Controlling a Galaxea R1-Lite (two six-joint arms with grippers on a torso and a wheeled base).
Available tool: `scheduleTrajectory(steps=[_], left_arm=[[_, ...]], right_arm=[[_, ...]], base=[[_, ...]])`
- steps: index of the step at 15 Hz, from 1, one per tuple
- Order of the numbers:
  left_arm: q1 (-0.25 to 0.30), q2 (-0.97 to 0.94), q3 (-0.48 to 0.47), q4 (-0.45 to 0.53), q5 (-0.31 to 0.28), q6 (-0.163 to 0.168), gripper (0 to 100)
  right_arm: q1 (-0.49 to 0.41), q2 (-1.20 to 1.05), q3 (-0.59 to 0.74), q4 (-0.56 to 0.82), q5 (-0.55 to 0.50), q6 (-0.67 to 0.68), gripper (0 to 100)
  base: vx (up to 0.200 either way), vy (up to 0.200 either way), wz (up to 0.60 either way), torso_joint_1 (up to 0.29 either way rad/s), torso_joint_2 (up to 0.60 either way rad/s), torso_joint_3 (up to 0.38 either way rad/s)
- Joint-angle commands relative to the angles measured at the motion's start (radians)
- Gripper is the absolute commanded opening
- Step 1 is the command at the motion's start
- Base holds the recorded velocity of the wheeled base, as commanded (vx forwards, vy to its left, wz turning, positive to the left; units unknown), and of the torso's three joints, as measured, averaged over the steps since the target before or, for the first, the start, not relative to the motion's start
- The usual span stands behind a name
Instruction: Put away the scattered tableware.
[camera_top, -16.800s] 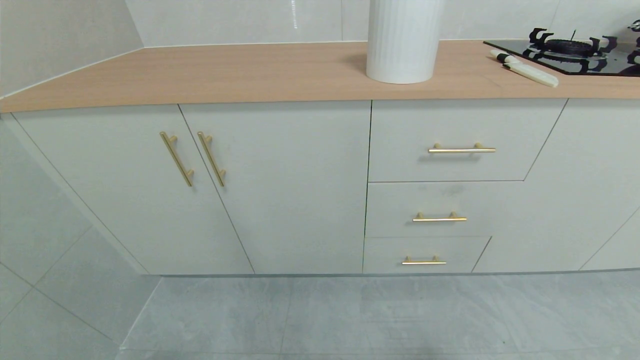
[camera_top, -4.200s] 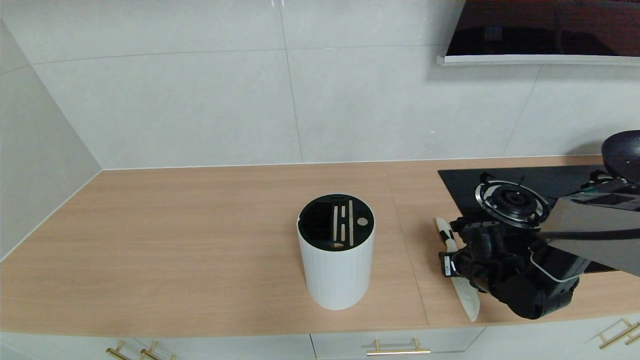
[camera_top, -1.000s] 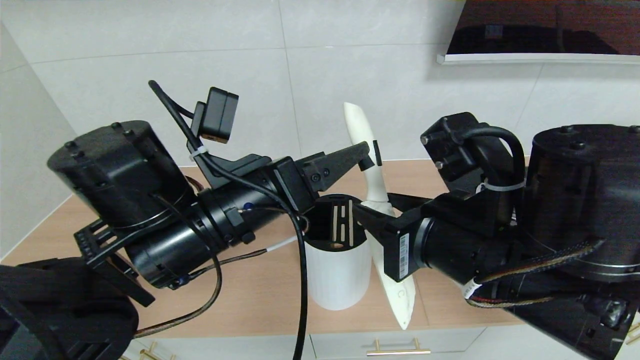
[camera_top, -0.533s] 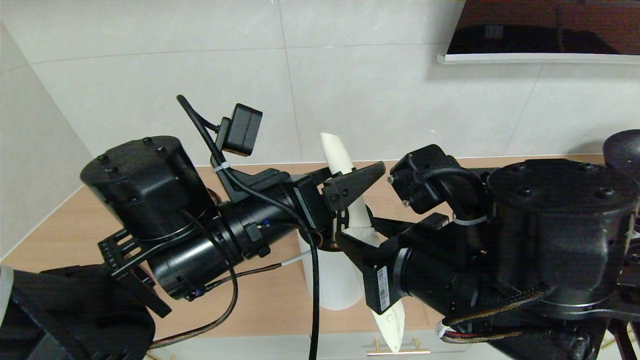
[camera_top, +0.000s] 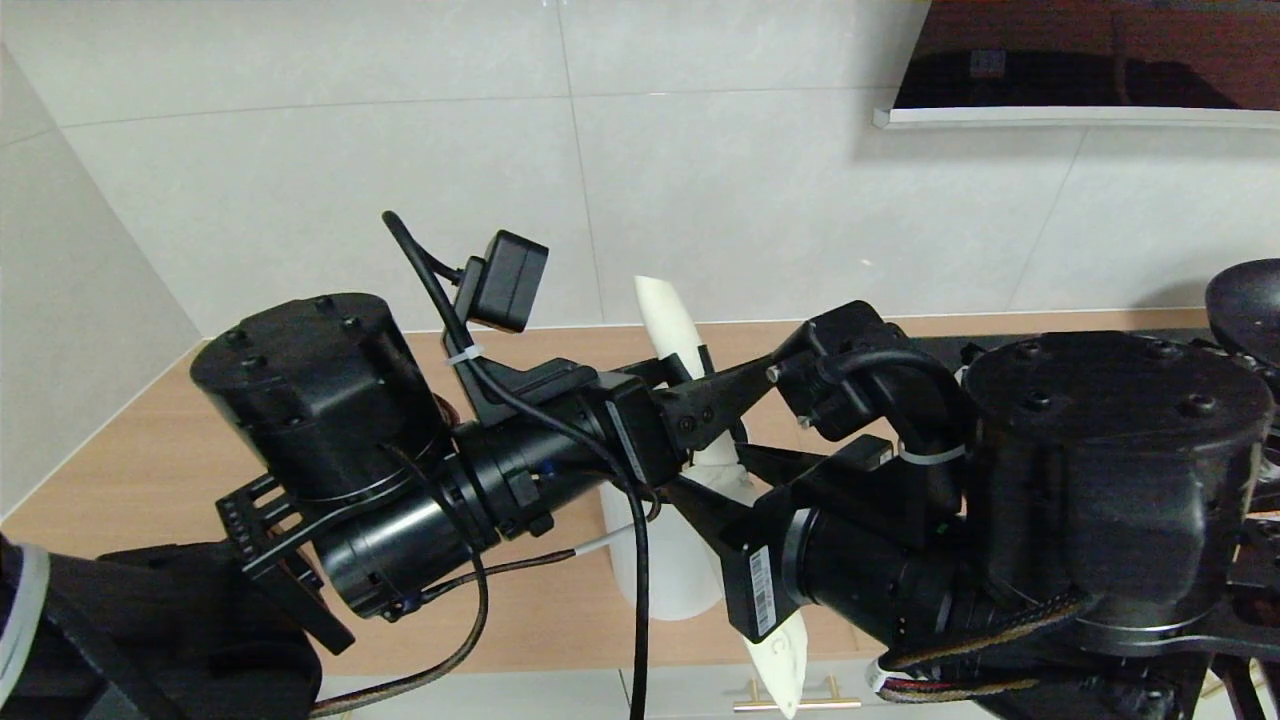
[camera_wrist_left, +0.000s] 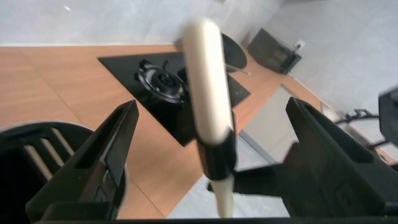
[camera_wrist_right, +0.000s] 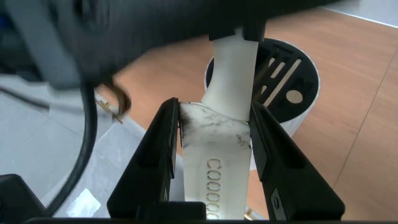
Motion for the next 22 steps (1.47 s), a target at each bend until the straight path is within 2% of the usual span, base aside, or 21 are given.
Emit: scheduleTrajectory(steps=[1, 4, 13, 14, 17, 19, 21, 22], left_arm=[[-0.006, 0.006, 0.002, -0.002, 0.001, 0.001, 0], [-0.006, 0.015, 0.002, -0.002, 0.009, 0.011, 0], [-0.006, 0.016, -0.004, -0.002, 0.015, 0.011, 0], [-0.006, 0.016, -0.004, -0.002, 0.015, 0.013, 0], [-0.011, -0.008, -0.001, -0.002, 0.02, 0.013, 0], [-0.023, -0.048, 0.001, 0.006, 0.021, 0.027, 0], [-0.018, -0.093, 0.001, 0.046, 0.049, 0.106, 0], [-0.017, -0.11, -0.002, 0.083, 0.09, 0.154, 0]], right_arm=[[0.0, 0.003, 0.001, -0.001, 0.001, 0.0, 0], [0.001, 0.006, 0.005, -0.001, 0.001, 0.0, 0], [0.001, 0.007, 0.014, -0.037, 0.001, 0.0, 0], [0.001, 0.007, 0.013, -0.037, 0.0, 0.0, 100], [0.001, 0.009, 0.025, -0.073, 0.001, 0.003, 100], [0.0, -0.008, 0.059, -0.133, 0.001, -0.006, 100], [-0.014, -0.06, 0.07, -0.134, 0.001, -0.028, 100], [-0.043, -0.088, 0.07, -0.129, 0.004, -0.035, 100]], base=[[0.0, 0.0, 0.0, 0.0, 0.0, 0.0], [0.0, 0.0, 0.0, 0.0, 0.0, 0.0], [0.0, 0.0, 0.0, 0.0, 0.0, 0.0], [0.0, 0.0, 0.0, 0.0, 0.0, 0.0], [0.0, 0.0, 0.0, 0.0, 0.0, 0.0], [0.0, 0.0, 0.0, 0.0, 0.0, 0.0], [0.0, 0.0, 0.0, 0.0, 0.0, 0.0], [0.0, 0.0, 0.0, 0.0, 0.0, 0.0]])
